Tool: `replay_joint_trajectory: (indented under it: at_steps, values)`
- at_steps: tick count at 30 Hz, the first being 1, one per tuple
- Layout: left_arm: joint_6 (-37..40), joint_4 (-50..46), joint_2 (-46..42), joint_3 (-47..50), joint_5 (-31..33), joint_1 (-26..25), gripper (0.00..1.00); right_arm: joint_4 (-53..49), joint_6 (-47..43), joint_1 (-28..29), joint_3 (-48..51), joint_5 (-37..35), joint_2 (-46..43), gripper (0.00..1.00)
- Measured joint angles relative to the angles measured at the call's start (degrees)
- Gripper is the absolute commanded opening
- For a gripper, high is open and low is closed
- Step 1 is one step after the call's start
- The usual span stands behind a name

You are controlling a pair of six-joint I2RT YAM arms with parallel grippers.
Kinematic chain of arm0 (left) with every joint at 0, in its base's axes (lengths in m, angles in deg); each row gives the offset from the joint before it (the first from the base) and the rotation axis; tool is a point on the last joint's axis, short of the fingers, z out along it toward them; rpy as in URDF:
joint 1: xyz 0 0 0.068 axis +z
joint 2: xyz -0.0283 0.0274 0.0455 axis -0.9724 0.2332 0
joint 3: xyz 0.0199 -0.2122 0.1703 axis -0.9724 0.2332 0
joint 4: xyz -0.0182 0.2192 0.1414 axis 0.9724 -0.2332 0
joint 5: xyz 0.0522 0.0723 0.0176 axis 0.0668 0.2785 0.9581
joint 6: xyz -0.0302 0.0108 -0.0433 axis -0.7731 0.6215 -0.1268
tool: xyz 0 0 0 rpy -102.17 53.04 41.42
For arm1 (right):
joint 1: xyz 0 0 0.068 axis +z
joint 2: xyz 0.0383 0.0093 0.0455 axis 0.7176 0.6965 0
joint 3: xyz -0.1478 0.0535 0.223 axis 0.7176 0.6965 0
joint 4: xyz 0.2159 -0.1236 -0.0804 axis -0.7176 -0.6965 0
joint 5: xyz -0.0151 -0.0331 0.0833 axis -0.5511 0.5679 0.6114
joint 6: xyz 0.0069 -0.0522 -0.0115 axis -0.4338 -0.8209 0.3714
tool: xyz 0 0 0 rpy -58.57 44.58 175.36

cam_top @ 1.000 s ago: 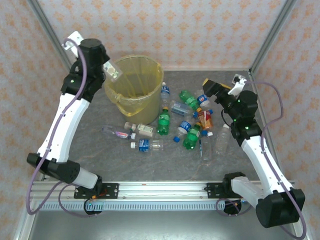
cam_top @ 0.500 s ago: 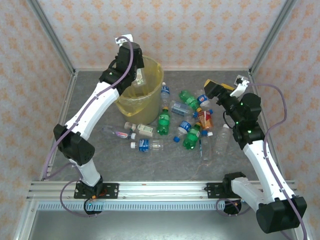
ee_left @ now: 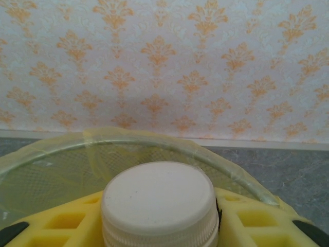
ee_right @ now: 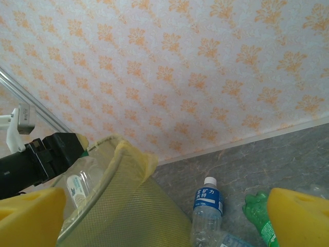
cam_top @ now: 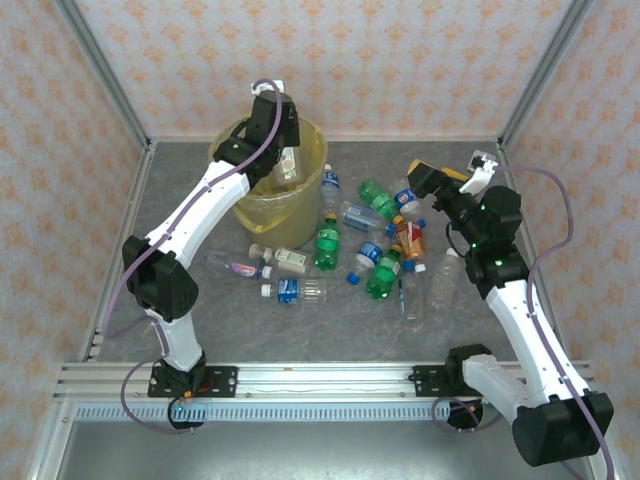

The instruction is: Put the plastic bottles in the bin

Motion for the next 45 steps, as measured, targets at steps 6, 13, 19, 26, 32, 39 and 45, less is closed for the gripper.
replay_joint_trajectory:
  at_steps: [6,13,19,26,32,39,45]
  values:
    - [-0.1,0.0,0.2,0.0,-0.5,0.0,0.71,0.0,0.0,0.0,0.0,0.1,1.2,1.0]
    - [-1.3,-1.1,-0.4,0.0,-0.5,0.0,0.99,0.5,0.1,0.8,0.0,0.7,3.7,1.0]
    - [-3.7,-2.2,-6.1,1.9,-0.1,0.1,0.99,1.4,0.0,5.0,0.0,0.4,6.0,1.0]
    - [-7.8,-2.3,-19.0,9.1,1.5,5.8,0.99,2.4,-0.9,10.5,-1.1,-0.3,9.6,1.0]
    - [-13.6,-2.4,-29.9,20.6,1.6,15.0,0.99,2.5,-1.9,13.9,-4.1,-1.4,12.3,1.0]
    - [-22.2,-4.1,-37.5,32.3,1.4,23.8,0.99,2.7,-2.4,17.3,-5.4,-3.1,13.1,1.0]
    - [-29.3,-6.3,-39.8,40.9,0.7,26.5,0.99,2.7,-1.9,18.8,-5.4,-5.0,13.2,1.0]
